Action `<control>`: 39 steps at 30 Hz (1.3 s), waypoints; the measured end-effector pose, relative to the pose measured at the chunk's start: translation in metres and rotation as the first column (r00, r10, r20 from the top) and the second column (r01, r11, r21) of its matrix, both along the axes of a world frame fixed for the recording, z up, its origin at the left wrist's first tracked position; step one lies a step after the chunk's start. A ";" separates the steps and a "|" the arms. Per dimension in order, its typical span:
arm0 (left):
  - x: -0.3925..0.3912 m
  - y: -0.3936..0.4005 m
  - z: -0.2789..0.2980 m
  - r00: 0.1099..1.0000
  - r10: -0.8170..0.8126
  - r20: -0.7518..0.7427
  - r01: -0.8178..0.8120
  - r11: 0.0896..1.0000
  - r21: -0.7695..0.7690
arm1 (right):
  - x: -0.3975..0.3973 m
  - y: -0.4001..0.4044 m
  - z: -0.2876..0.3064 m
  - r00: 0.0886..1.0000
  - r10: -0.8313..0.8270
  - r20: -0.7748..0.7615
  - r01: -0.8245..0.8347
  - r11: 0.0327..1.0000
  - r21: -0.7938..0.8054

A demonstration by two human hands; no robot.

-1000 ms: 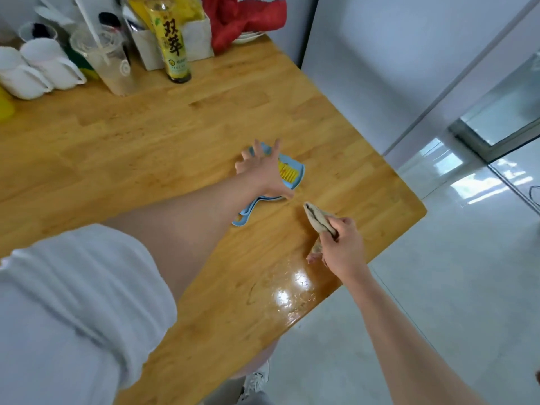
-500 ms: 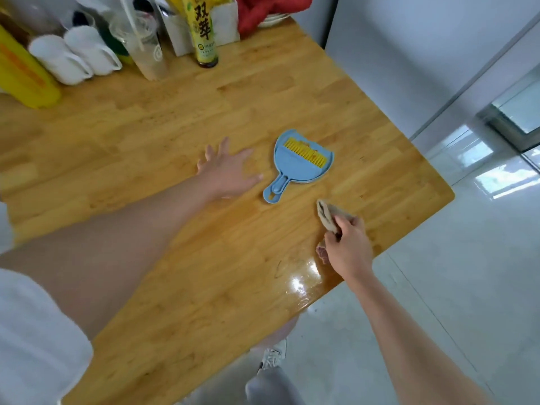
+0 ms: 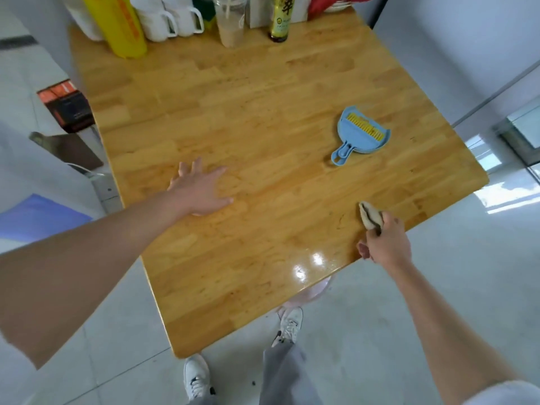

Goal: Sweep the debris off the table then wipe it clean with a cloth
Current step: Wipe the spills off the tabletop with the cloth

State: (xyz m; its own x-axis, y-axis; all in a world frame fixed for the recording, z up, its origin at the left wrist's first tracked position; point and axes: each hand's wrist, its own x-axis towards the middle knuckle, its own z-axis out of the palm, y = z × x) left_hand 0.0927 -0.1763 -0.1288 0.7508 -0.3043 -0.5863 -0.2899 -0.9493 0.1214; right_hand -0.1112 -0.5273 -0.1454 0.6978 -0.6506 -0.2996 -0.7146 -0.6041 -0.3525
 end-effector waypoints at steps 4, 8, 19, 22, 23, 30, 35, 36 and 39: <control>-0.014 0.031 -0.004 0.997 -0.066 -0.041 0.064 0.997 -0.036 | -0.018 0.134 -0.011 0.921 0.386 0.058 -0.390 0.917 0.089; -0.021 0.040 -0.005 0.983 -0.173 -0.055 0.174 0.985 0.015 | -0.036 0.235 -0.010 0.736 0.660 0.148 -0.677 0.716 0.171; -0.015 0.036 0.002 0.981 -0.151 -0.119 0.154 0.988 0.016 | -0.046 0.209 -0.010 0.966 0.186 0.180 -0.199 0.978 0.058; -0.013 0.036 0.000 0.982 -0.149 -0.115 0.152 0.988 0.016 | -0.070 0.272 -0.016 0.745 0.633 0.210 -0.666 0.722 0.187; -0.013 0.035 -0.001 0.982 -0.150 -0.112 0.153 0.988 0.015 | -0.069 0.267 -0.015 0.694 0.677 0.246 -0.720 0.659 0.217; -0.015 0.034 0.001 0.985 -0.135 -0.107 0.138 0.990 0.021 | -0.016 0.102 -0.016 0.976 -0.158 0.147 0.155 0.987 0.030; -0.014 0.035 0.000 0.986 -0.121 -0.116 0.123 0.992 0.013 | -0.028 0.238 -0.017 0.881 0.429 0.200 -0.456 0.882 0.115; -0.014 0.035 -0.001 0.986 -0.121 -0.117 0.124 0.992 0.012 | -0.036 0.271 -0.013 0.787 0.585 0.197 -0.614 0.775 0.152; -0.014 0.037 -0.006 0.986 -0.123 -0.109 0.124 0.992 0.007 | -0.047 0.316 -0.006 0.555 0.806 0.204 -0.827 0.510 0.236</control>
